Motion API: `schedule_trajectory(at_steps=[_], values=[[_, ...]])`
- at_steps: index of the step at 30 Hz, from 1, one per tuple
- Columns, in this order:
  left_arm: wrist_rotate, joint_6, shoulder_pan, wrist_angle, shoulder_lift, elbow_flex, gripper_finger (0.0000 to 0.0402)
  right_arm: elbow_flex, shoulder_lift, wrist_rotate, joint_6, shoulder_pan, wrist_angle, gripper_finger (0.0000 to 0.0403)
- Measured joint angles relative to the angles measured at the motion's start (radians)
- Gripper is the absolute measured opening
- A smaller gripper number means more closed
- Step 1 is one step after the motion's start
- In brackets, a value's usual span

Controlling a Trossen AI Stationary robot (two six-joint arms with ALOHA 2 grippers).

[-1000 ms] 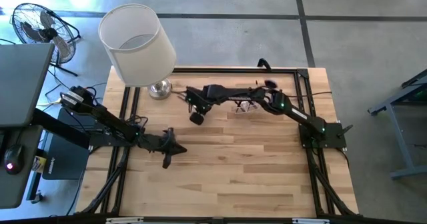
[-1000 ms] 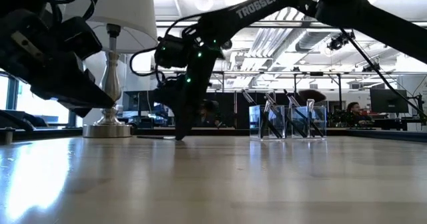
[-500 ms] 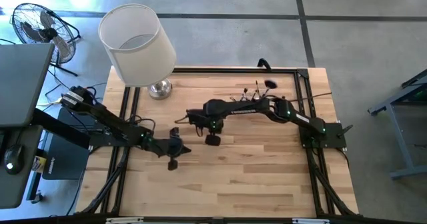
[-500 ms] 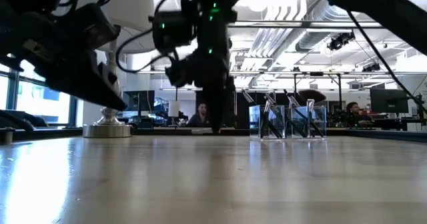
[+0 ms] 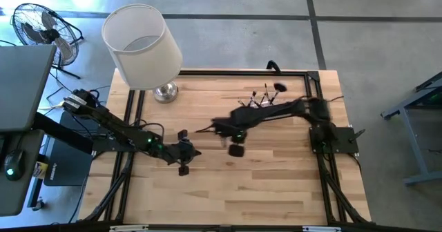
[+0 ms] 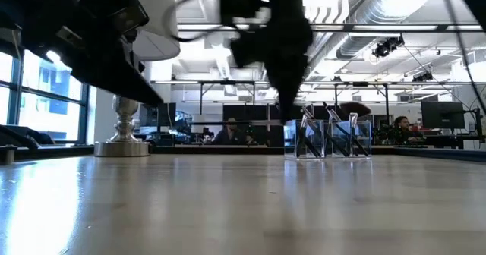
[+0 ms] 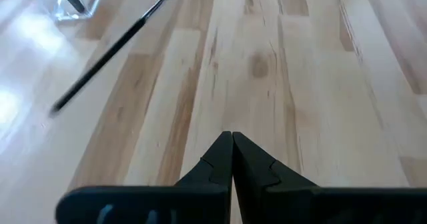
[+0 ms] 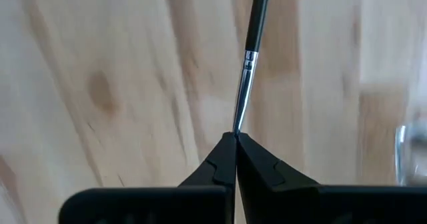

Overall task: Put items in baskets/containers
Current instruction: Put the eyeshadow brush into the transparent organizer

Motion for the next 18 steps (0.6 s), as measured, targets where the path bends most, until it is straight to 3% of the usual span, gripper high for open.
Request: schedule_trajectory(at_steps=[4, 8, 15, 18], values=[[-0.021, 0.000, 0.000, 0.056, 0.000, 0.000, 0.0001, -0.348, -0.225, -0.034, 0.104, 0.002, 0.182, 0.0000], [-0.041, 0.018, 0.006, 0.186, 0.000, 0.001, 0.0001, -0.595, -0.440, -0.100, 0.153, 0.012, 0.311, 0.0000], [-0.094, 0.113, 0.120, 0.200, 0.005, 0.118, 0.0001, -0.794, -0.696, -0.108, 0.171, -0.015, 0.350, 0.0000], [-0.074, 0.195, 0.178, 0.125, 0.022, 0.206, 0.0001, -0.828, -0.760, -0.127, 0.159, -0.036, 0.368, 0.0000]])
